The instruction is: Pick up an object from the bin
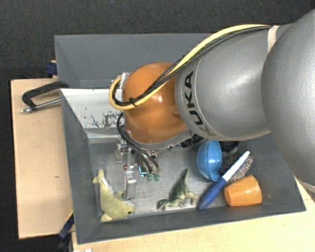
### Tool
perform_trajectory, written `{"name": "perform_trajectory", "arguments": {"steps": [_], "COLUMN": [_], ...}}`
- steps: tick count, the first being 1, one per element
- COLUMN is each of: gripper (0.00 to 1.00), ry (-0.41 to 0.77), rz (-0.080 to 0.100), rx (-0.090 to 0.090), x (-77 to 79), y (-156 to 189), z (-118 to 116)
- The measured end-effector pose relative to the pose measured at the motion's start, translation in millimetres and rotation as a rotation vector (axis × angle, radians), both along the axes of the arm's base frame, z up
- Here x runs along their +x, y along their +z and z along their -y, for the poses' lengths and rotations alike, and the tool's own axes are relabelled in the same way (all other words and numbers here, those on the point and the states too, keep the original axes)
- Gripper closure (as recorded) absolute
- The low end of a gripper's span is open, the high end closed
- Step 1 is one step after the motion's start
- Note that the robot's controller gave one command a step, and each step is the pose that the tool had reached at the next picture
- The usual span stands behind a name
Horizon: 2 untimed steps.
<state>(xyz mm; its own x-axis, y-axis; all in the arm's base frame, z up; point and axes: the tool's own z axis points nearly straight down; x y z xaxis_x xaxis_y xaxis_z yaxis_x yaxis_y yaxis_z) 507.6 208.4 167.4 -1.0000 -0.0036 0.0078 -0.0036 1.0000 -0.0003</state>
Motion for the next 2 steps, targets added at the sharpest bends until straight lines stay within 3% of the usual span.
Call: {"name": "perform_trajectory", "arguments": {"steps": [1,2], "gripper": [0.00,1.00], "ry": [0.123,0.119], "rz": [0.000,0.010], "rx": [-0.001,0.003], "x": [-10.1,-6.7], "y": [-100.1,-94.2], "z": [-16.8,-17.4]}}
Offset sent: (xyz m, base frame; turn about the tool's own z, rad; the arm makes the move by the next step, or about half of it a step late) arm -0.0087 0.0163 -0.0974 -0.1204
